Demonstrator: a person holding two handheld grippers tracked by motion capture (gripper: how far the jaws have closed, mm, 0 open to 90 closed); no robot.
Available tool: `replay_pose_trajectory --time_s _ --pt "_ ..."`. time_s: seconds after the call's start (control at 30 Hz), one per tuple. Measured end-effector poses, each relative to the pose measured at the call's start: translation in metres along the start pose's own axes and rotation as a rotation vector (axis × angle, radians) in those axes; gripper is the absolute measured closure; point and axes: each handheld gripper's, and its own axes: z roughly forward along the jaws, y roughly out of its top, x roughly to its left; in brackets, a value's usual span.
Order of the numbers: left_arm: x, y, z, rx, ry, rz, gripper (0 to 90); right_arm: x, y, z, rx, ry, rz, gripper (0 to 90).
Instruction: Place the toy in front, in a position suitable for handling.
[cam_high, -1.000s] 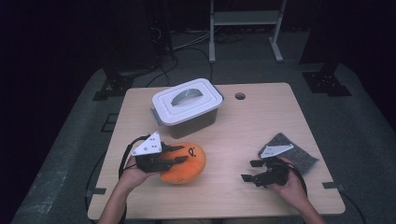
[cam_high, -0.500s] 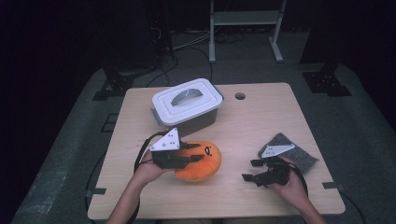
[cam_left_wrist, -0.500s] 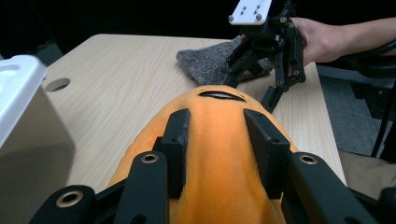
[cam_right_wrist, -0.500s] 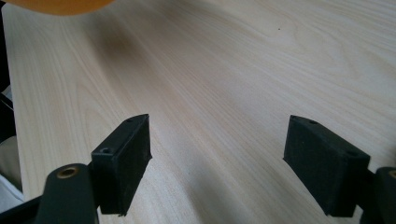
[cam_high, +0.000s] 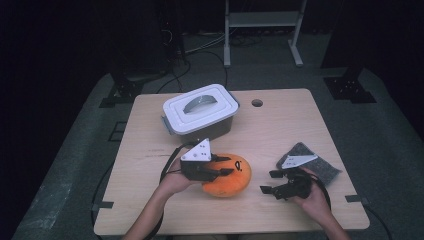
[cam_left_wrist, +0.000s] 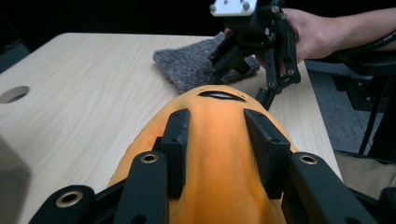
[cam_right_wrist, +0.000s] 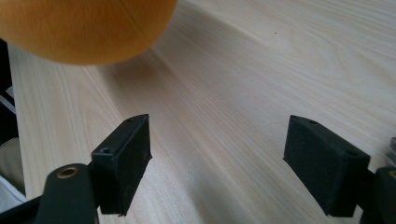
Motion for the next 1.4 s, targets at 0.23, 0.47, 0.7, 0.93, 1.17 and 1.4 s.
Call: replay_pose_trajectory --time_s 0.23,0.47,0.7,0.93,1.17,1.4 --pt "-0.001 0.000 0.018 0.010 -0.029 0.005 62.8 -0.004 -0.001 -0.005 -0.011 -0.015 0.011 21.7" --pt "0.001 -0.005 0.031 0.019 -0.038 0.004 62.6 -0.008 -0.002 -0.010 -0.016 -0.032 0.015 21.7" --pt "0.002 -0.019 0.044 0.029 -0.057 -0.018 60.9 -0.012 -0.003 -0.013 -0.017 -0.043 0.028 21.7" --pt "0.001 -0.020 0.041 0.024 -0.056 -0.029 51.5 -0.013 -0.004 -0.014 -0.020 -0.047 0.029 21.7" --pt "-0.001 -0.015 0.037 0.008 -0.057 -0.028 45.0 -0.012 -0.002 -0.017 -0.039 -0.051 0.028 22.3" --pt "-0.005 -0.008 0.026 0.008 -0.041 -0.012 39.6 -0.016 -0.002 -0.023 -0.057 -0.062 0.039 22.3"
